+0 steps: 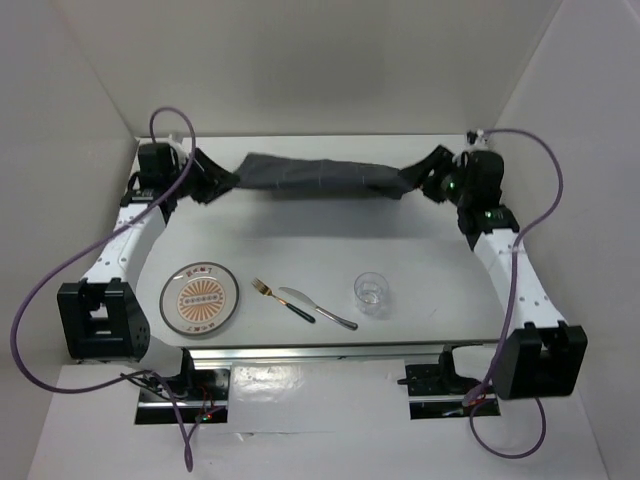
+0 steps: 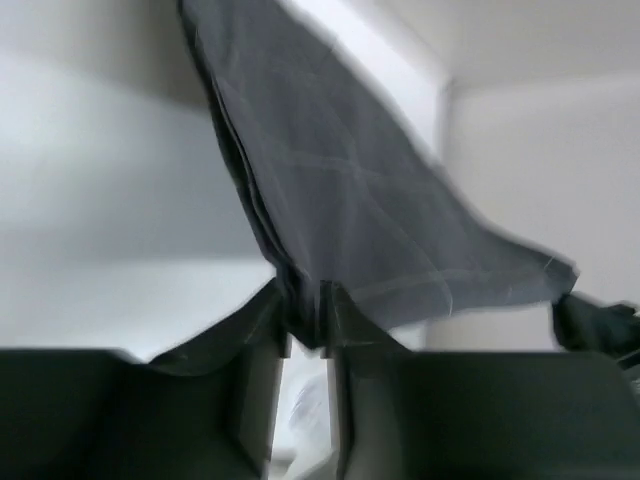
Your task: Set the dinner table for one person
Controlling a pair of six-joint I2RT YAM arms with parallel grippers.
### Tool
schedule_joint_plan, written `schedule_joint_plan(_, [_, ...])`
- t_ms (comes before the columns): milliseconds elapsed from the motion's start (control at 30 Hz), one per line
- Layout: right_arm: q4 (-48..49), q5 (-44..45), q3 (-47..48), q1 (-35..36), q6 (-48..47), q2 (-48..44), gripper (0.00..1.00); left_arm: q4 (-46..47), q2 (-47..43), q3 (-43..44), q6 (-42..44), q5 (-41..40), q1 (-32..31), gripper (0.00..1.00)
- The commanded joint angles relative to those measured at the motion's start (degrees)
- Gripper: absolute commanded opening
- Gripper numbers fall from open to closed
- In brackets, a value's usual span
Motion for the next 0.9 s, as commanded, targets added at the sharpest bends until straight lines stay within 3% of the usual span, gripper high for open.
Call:
schedule_joint_plan(0, [-1.26, 3.29, -13.31, -0.64, -3.77, -7.65, 0.69, -0.98, -6.54, -11.21, 3.51, -1.91, 0.69, 0.66])
schedule_joint_plan(33, [-6.07, 3.29, -15.8, -0.64, -3.77, -9.14, 0.75, -2.47, -7.61, -13.76, 4.3, -2.89, 0.69, 0.85])
schedule_joint_plan(67, [-8.03, 2.68, -18.09, -0.64, -3.24, -11.77, 0.78, -5.19, -8.23, -17.09, 5.79, -3.59, 1.38, 0.93])
schedule_joint_plan(133, [-13.29, 2.67, -23.72, -0.64, -2.72, -14.15, 0.8, -7.23, -8.76, -18.0, 6.42, -5.44, 1.92, 0.94])
schedule_joint_plan(233, [-17.88, 10.01, -25.49, -0.64, -0.7, -17.59, 0.77, -11.27, -7.02, -15.64, 8.0, -6.76, 1.92, 0.9])
schedule_joint_plan(267, [-18.59, 12.23, -25.49, -0.64, 0.01, -17.59, 0.72, -12.41, -5.96, -12.85, 8.79, -6.76, 1.92, 0.87])
schedule_joint_plan(300, [-19.29, 14.17, -24.45, -0.64, 1.49, -17.59, 0.57, -13.64, -4.9, -11.25, 9.4, -7.55, 1.92, 0.84])
schedule_joint_plan(400, [-22.19, 18.66, -19.35, -0.64, 2.64, -11.74, 0.32, -19.0, 0.0, -6.07, 9.94, -7.55, 1.92, 0.69])
schedule_joint_plan(433, [-23.59, 19.19, -16.21, -1.16, 2.65, -9.62, 0.15, -20.41, 1.16, -5.01, 10.72, -8.16, 1.22, 0.66])
schedule_joint_plan(500, [-25.53, 18.59, -14.08, -1.17, 2.65, -3.14, 0.05, -25.06, 4.84, -1.94, 11.78, -8.69, -0.18, 0.66])
schedule_joint_plan(633, [-25.54, 14.71, -12.14, -1.17, 0.28, 5.24, 0.09, -30.26, 8.73, -1.13, 11.61, -10.45, -1.6, 0.66])
schedule_joint_plan(767, [-23.35, 10.59, -14.93, -1.69, 2.72, 8.07, 0.57, -29.21, 10.13, -4.99, 10.02, -9.14, -3.44, 0.7])
schedule_joint_plan(800, [-22.21, 8.06, -16.08, -2.3, 3.43, 8.07, 0.64, -28.69, 10.66, -5.52, 9.07, -9.14, -4.23, 0.71])
schedule_joint_plan(867, [-18.96, 5.76, -19.5, -3.8, 5.54, 8.07, 0.66, -27.55, 11.19, -7.27, 8.18, -9.66, -4.76, 0.73])
